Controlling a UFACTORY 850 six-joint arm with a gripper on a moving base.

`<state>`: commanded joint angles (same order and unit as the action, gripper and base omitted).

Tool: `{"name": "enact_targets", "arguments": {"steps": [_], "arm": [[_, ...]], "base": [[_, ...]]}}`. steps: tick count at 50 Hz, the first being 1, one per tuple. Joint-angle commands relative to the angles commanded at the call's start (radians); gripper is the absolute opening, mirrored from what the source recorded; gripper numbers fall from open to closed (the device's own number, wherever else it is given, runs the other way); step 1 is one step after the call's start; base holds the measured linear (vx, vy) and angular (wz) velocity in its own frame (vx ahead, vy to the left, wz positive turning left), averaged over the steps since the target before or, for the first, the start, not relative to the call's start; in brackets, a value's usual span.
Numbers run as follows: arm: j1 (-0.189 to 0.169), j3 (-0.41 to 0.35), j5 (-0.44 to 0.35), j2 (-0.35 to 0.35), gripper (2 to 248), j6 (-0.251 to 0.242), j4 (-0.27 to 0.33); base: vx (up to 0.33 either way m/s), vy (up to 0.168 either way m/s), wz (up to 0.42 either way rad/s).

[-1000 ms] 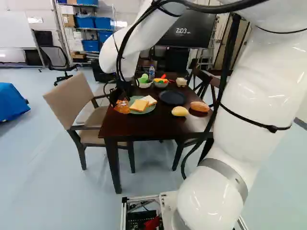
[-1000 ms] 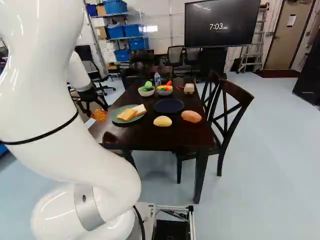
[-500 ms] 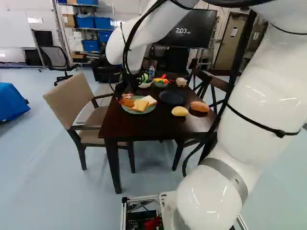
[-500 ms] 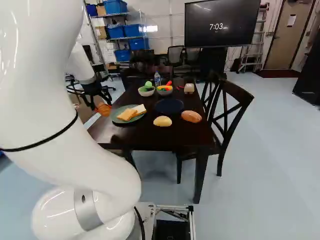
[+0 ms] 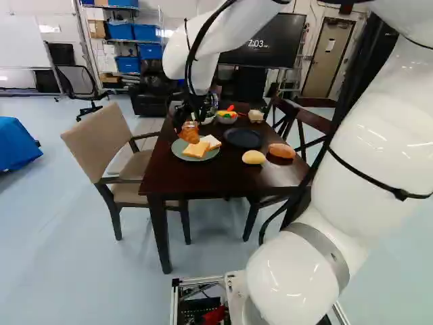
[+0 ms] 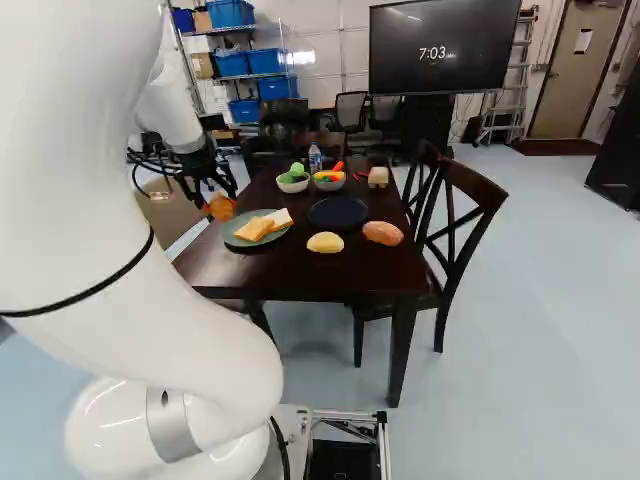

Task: Move the croissant to the empty plate

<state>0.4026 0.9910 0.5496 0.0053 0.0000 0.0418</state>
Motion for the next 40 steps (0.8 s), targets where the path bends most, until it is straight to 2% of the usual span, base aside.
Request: {"name": "enact_targets", "arguments": {"steps": [40], "arm": [[-0.158,0.071,0.007,-0.069,130,0.0,0.0]], "base": [[0.0,0.0,0.0]]}}
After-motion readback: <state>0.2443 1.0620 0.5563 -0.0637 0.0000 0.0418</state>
